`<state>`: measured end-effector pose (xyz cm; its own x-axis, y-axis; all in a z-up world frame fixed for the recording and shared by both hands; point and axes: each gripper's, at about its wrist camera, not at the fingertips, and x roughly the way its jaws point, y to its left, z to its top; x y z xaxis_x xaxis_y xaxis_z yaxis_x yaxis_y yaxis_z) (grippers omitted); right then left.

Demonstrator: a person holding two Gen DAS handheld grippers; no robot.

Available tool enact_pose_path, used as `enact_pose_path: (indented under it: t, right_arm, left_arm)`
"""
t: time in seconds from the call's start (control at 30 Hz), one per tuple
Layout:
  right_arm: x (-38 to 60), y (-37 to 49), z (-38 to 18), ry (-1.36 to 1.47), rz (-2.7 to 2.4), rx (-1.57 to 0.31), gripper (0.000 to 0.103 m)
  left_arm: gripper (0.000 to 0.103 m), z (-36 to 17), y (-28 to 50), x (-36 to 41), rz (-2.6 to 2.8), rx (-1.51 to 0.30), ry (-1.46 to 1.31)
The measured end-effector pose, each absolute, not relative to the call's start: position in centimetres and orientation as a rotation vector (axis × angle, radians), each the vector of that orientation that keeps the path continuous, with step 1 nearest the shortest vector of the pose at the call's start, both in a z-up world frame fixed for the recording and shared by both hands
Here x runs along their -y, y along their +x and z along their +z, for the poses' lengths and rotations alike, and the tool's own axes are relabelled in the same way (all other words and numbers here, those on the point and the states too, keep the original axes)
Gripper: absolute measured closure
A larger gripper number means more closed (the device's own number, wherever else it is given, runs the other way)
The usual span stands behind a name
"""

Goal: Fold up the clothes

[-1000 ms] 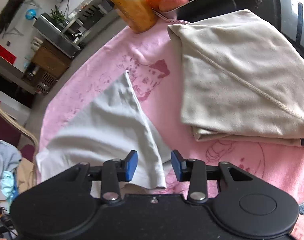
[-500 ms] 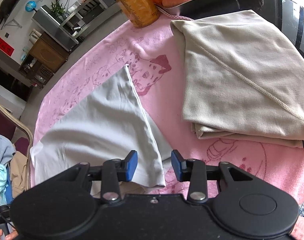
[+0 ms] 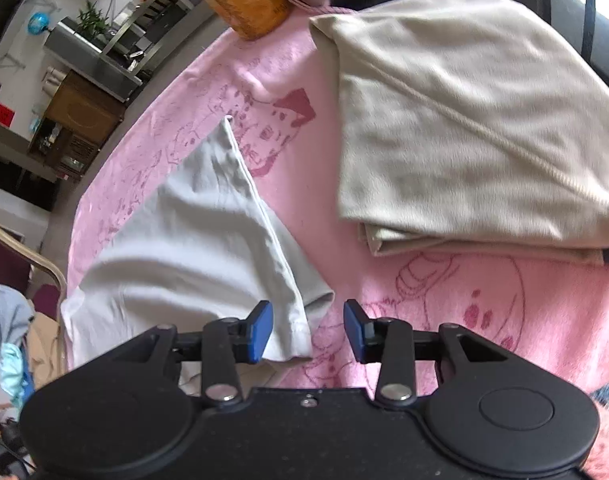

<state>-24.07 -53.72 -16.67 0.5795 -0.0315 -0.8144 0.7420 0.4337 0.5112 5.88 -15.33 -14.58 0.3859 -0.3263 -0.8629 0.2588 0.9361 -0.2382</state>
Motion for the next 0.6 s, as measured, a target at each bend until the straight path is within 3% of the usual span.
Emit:
enact_pose_path:
  t: [0.1,0.23,0.33,0.6]
  right_arm:
    - [53.8,-23.7,-17.2,1.053,-0.529,-0.849,0.075]
    - [53.3,-22.7,-17.5,1.003,-0.537,-0.898,0.075]
    - [53.0,-22.2,-17.2,0.958,-0.538,-0.901,0.098]
    - [54.8,-25.2,-14.1,1.057,-0.51,-0.608,0.098]
  left_arm:
    - [0.097,-14.8,5.9,15.3,-0.367,-1.126,-0.065]
    - [0.097,-15.1,6.0,15.6,-0.365,-1.14,-0.049]
    - [0.097,-15.2,6.0,15.7,-0.367,-1.144,-0.04]
    - [0.098,-13.2,6.9,13.7,-0.442,-1.177,-0.15]
